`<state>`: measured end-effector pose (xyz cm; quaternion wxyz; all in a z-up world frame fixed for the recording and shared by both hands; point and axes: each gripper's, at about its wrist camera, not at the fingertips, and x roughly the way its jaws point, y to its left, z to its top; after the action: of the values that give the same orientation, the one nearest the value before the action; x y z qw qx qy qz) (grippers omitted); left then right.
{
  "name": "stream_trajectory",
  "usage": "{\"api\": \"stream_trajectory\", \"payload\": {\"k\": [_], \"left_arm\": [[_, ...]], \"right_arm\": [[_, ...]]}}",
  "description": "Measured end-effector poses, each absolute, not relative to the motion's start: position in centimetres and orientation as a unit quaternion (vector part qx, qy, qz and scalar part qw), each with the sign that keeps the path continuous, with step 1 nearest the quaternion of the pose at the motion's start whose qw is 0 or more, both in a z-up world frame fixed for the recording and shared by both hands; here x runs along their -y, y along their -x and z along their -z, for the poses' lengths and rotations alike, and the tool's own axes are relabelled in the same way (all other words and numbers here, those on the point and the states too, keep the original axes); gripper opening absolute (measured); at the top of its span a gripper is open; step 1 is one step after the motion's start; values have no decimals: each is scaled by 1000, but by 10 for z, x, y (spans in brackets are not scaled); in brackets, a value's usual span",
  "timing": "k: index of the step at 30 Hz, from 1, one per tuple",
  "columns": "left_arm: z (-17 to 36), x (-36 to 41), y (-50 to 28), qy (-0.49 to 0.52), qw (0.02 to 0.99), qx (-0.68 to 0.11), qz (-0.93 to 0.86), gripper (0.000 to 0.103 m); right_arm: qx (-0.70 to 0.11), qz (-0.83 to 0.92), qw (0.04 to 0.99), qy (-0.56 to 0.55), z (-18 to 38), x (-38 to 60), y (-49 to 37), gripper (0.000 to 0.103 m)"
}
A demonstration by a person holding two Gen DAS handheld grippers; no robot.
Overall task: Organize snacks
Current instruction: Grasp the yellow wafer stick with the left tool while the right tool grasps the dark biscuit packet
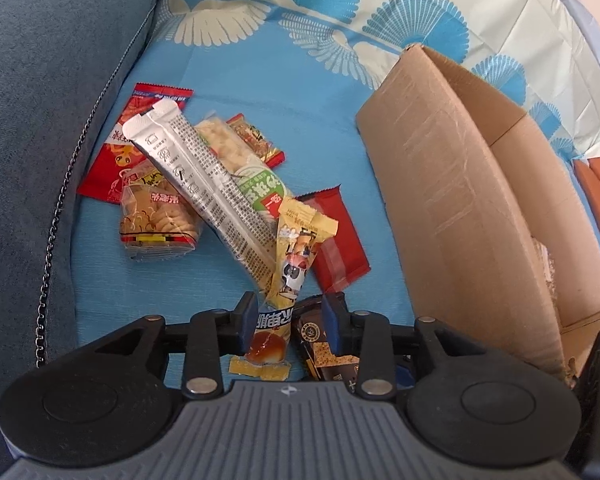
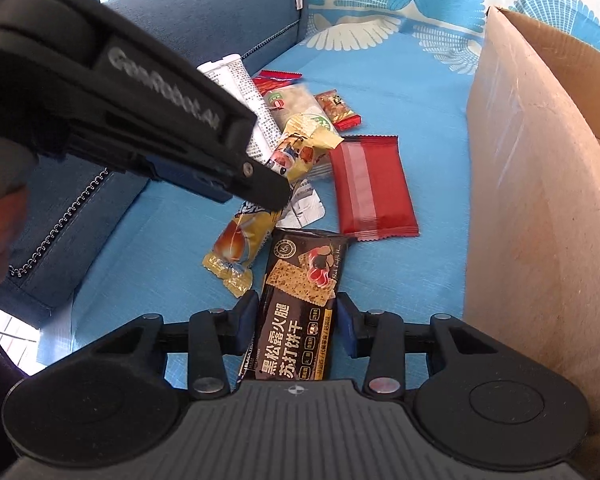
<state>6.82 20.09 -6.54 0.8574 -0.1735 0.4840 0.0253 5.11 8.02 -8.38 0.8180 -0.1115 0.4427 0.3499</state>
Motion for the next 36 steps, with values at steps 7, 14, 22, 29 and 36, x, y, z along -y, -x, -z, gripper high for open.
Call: {"api": "stream_trajectory", "payload": {"k": [7,14,22,29,36], "left_arm": [[72,-196,-74,159,855,-493,-29,37],[72,-200,-72,152,857,-491,-42,10],[67,-227,-45,198,844,-496,-40,9],[80,-223,-52,172,825,-536,-53,11],[88,-215,-54,152,821,-547,-56,16]], "right_arm": [[-442,-353,817,115,87,-80,-52,47],[-434,-351,820,125,88,-81,-49,42],[-429,-350,822,133,86,-79,-47,42],[-436,-346,820,133,88,-82,-48,43],[-433,-347,820,140,90,-84,-48,43]]}}
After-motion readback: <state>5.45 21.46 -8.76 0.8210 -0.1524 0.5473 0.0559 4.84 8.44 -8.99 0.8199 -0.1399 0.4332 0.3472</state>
